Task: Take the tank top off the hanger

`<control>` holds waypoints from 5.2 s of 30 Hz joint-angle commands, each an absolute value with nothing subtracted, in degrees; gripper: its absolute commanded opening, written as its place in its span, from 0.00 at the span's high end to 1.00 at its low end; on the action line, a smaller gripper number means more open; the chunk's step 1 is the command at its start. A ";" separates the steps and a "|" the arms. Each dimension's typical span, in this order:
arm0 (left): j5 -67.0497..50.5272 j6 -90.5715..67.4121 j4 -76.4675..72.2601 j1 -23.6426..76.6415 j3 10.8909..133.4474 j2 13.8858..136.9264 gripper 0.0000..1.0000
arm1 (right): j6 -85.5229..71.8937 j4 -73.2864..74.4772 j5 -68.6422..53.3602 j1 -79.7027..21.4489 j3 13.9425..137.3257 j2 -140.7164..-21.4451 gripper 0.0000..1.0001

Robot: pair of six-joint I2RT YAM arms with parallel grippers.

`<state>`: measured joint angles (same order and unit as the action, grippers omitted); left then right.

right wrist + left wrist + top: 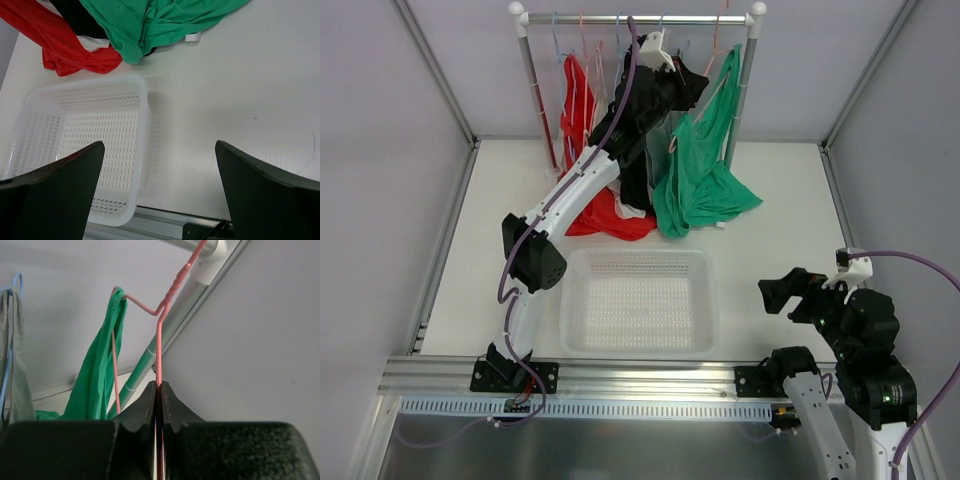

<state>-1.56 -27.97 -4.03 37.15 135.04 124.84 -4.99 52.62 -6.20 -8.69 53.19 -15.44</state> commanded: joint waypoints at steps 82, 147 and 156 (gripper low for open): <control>-34.13 -38.33 -6.24 41.48 116.22 97.83 1.00 | 0.89 6.07 -21.44 6.76 69.44 -58.19 0.43; -21.69 -32.70 -6.77 41.66 106.17 88.06 1.00 | 0.19 10.10 -11.87 0.43 88.85 -77.51 1.00; -30.40 -33.66 -4.40 41.75 119.17 97.36 1.00 | -5.01 13.27 -15.55 9.57 95.71 -80.86 1.00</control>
<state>-25.08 -33.61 -2.17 41.30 113.19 95.07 -2.68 13.74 -15.31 8.25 91.96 -80.12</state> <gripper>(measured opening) 0.033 0.020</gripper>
